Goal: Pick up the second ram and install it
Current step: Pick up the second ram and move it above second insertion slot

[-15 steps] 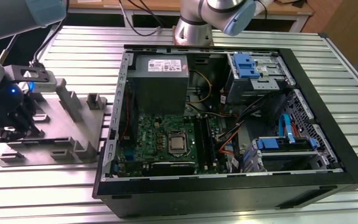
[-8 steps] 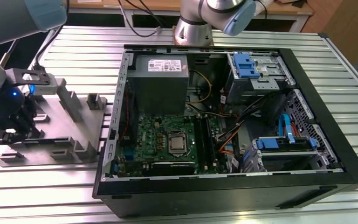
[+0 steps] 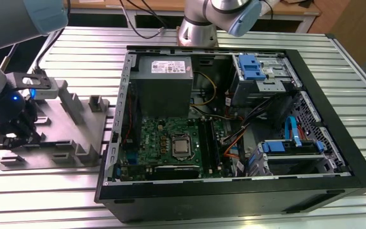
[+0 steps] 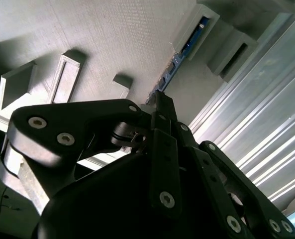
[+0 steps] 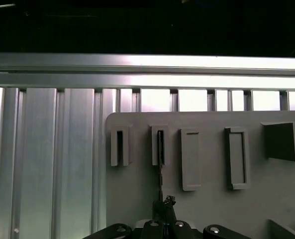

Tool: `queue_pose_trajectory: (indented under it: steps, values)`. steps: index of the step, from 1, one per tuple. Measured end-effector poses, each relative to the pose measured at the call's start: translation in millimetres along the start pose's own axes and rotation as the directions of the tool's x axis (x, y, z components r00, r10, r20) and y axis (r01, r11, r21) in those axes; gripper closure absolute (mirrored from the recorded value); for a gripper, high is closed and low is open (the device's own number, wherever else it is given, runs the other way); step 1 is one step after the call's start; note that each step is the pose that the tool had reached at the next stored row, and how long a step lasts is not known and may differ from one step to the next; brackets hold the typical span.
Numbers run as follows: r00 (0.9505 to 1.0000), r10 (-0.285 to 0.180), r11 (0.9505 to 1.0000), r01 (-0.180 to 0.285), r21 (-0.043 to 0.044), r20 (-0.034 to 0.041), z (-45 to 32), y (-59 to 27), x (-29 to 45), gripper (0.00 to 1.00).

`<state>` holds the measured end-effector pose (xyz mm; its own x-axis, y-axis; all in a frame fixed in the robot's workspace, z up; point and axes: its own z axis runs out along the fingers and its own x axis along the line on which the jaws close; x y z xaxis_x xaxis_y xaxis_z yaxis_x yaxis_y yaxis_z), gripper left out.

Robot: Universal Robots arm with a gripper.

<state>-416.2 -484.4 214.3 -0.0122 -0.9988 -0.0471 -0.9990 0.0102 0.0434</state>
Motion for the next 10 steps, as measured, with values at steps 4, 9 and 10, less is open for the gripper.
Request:
queue_pose_trajectory:
  steps: [4, 9, 10]
  values:
    - [1.0, 0.0, 1.0, 0.0, -0.0002, -0.0001, 0.0, 0.0, 0.0, 0.9]
    - [1.0, 0.0, 1.0, 0.0, -0.0001, -0.0001, 0.0, 0.0, 0.0, 0.84]
    - [1.0, 0.0, 1.0, 0.0, -0.0001, -0.0001, 0.0, 0.0, 0.0, 0.77]
